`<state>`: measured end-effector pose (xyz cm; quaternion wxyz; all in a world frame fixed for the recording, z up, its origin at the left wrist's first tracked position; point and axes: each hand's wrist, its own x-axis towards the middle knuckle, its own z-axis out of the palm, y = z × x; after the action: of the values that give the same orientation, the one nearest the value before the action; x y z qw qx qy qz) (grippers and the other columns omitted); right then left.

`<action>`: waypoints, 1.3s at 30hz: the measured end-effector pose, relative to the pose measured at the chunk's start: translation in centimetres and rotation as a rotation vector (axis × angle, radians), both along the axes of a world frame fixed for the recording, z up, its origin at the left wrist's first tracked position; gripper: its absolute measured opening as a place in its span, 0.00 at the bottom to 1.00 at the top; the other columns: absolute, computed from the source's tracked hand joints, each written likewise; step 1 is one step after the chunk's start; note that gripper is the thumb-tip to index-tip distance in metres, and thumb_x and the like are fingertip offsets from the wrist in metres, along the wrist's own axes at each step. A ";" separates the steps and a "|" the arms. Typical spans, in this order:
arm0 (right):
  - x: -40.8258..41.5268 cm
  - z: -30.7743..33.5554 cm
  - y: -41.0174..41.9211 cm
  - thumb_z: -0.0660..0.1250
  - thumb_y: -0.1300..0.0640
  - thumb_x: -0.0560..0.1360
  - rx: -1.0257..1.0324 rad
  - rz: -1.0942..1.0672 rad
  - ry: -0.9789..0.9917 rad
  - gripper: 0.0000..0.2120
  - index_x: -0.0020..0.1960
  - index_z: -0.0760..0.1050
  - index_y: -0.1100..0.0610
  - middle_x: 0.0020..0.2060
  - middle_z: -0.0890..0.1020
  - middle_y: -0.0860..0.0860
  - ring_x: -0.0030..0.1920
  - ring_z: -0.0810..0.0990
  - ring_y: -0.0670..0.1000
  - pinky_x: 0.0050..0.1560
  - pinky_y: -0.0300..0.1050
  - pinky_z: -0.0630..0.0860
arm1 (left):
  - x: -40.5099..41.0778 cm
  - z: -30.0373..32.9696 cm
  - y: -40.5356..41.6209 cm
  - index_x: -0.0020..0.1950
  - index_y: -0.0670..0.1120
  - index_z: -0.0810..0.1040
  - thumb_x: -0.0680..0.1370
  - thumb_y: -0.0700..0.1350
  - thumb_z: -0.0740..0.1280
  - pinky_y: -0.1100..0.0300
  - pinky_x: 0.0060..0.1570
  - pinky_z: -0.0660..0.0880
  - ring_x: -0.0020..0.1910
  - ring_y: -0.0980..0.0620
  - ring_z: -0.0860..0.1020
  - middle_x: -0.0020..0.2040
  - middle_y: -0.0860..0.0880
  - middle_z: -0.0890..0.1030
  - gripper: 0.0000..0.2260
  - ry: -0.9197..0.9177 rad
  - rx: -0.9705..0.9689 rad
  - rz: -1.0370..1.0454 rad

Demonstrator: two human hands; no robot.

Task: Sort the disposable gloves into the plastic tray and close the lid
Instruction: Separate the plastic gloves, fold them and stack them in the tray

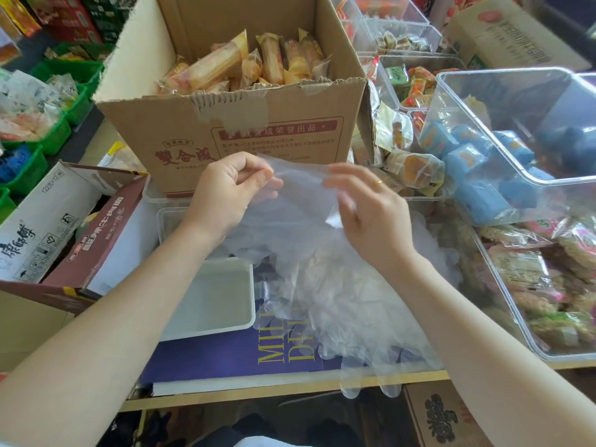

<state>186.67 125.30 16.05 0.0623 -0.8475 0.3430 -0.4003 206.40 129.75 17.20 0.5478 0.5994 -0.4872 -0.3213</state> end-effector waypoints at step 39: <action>-0.1 -1.1 -2.7 0.73 0.59 0.70 0.696 0.287 0.278 0.21 0.61 0.72 0.52 0.55 0.76 0.40 0.53 0.75 0.40 0.45 0.24 0.66 | 1.3 -1.3 0.7 0.44 0.50 0.77 0.78 0.47 0.64 0.63 0.52 0.70 0.45 0.60 0.77 0.43 0.57 0.82 0.05 -0.326 0.181 -0.489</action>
<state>186.59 122.56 14.97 0.3540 -0.8611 0.3413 -0.1292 207.69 130.47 15.86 0.3131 0.5542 -0.6681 -0.3853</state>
